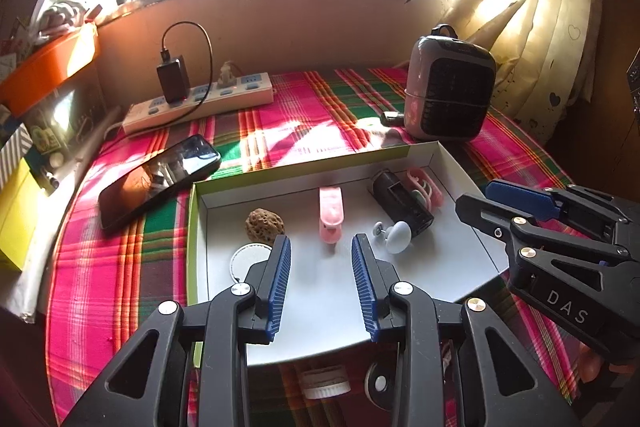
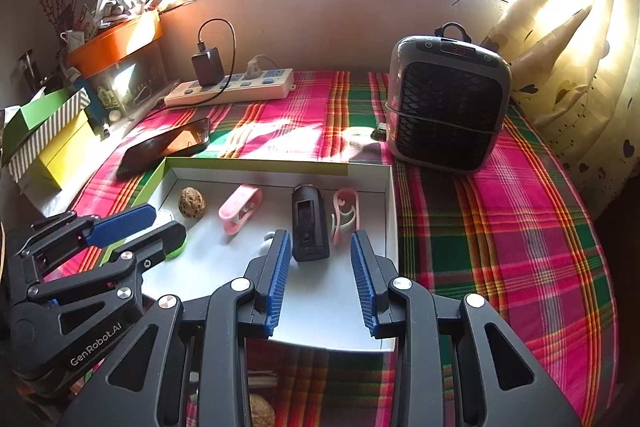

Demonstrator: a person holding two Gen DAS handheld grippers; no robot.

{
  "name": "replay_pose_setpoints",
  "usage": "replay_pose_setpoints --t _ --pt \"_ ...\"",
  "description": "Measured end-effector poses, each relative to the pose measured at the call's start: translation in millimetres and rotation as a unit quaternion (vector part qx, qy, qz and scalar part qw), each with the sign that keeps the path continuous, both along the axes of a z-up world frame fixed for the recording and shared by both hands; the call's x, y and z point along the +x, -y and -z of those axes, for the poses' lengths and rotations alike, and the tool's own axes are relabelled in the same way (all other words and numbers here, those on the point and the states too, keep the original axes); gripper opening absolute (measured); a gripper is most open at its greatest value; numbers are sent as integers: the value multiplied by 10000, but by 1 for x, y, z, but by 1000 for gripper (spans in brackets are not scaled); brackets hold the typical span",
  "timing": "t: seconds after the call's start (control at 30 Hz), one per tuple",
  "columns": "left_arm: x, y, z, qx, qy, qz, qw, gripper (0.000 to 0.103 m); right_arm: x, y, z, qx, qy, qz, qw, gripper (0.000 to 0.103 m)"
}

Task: Organize objects
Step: 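Withdraw both tools toward the clear jar and the walnut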

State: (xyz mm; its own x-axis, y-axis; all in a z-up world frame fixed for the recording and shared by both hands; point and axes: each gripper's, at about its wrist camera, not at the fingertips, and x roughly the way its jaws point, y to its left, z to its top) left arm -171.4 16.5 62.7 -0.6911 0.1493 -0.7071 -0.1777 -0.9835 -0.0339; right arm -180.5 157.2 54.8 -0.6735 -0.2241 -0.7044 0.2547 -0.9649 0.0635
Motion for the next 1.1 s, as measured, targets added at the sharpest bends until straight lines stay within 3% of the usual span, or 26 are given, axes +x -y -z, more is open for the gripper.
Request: replay_pose_setpoints --t 0.63,0.77,1.1 --pt "42 16 -1 -217 -269 -255 9991 31 41 0 5 40 23 -125 9999 33" --pt "49 25 2 -63 -191 -213 9996 32 50 -6 9 -13 14 -160 9999 40" --pt "66 53 14 132 -88 -479 9987 32 62 -19 21 -100 135 -106 9998 40"
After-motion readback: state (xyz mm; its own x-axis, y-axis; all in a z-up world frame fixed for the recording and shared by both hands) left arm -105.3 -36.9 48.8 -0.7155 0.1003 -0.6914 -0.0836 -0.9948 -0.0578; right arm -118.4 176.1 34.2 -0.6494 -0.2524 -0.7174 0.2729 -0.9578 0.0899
